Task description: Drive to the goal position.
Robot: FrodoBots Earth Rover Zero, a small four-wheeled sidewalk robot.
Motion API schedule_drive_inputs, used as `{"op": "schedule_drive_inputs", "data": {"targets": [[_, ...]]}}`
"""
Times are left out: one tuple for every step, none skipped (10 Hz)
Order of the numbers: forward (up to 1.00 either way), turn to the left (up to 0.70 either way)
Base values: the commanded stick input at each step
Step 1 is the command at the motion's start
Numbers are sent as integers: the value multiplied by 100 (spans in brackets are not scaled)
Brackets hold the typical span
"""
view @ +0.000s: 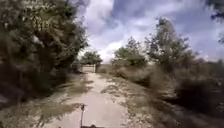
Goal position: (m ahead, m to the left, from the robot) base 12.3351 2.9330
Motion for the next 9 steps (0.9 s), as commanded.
{"op": "schedule_drive_inputs", "data": {"targets": [[100, 0], [100, 0], [100, 0], [100, 0], [100, 0], [100, 0], [100, 0], [100, 0], [100, 0]]}}
